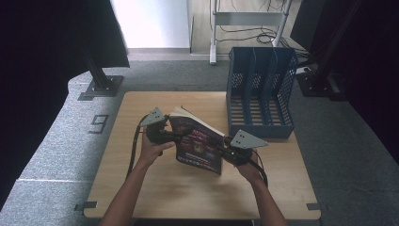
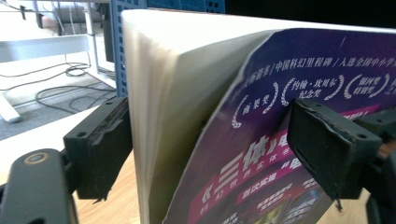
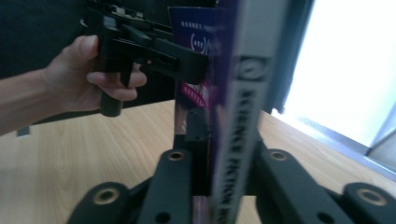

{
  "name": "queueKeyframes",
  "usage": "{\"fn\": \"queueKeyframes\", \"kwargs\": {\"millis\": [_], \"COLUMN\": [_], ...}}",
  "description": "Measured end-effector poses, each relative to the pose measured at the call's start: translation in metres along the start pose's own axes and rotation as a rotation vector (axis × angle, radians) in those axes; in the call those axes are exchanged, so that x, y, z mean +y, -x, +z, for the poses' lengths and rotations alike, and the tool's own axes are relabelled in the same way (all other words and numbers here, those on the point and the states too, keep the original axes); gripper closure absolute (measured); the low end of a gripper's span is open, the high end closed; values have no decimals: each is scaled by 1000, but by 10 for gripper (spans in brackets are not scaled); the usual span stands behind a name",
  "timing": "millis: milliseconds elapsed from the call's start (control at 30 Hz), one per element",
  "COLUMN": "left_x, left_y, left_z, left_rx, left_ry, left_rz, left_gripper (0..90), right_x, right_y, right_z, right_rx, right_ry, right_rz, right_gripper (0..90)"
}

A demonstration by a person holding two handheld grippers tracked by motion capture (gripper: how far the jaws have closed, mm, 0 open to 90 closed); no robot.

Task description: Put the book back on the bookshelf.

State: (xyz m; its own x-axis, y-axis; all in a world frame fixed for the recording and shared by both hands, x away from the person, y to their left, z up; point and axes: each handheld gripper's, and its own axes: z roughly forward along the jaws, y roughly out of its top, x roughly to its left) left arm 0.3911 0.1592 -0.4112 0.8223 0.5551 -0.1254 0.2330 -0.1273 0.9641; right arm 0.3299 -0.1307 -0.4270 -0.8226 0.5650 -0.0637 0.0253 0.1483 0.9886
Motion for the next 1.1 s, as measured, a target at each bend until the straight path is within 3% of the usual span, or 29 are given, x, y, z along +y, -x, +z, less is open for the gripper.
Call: {"fn": "queueKeyframes", "kwargs": {"millis": [133, 333, 800, 1100], "left_x": [2, 2, 0, -2], "left_y": [3, 4, 6, 7], "left_z": [1, 0, 2, -1], "left_rx": [-17, -6, 21, 40], "left_ry": [-5, -15, -22, -22], "left_rz": [7, 7, 4, -3], "left_gripper": [169, 173, 181, 181], "right_x": [5, 8, 4, 3], "right_y": [-1, -4, 3, 7], "right_z": [12, 20, 13, 11], "right_rx": [-3, -30, -34, -58], "right_ry": [-25, -47, -33, -35], "right_rz": [-17, -27, 30, 72], "right_gripper": [726, 768, 764, 814]}}
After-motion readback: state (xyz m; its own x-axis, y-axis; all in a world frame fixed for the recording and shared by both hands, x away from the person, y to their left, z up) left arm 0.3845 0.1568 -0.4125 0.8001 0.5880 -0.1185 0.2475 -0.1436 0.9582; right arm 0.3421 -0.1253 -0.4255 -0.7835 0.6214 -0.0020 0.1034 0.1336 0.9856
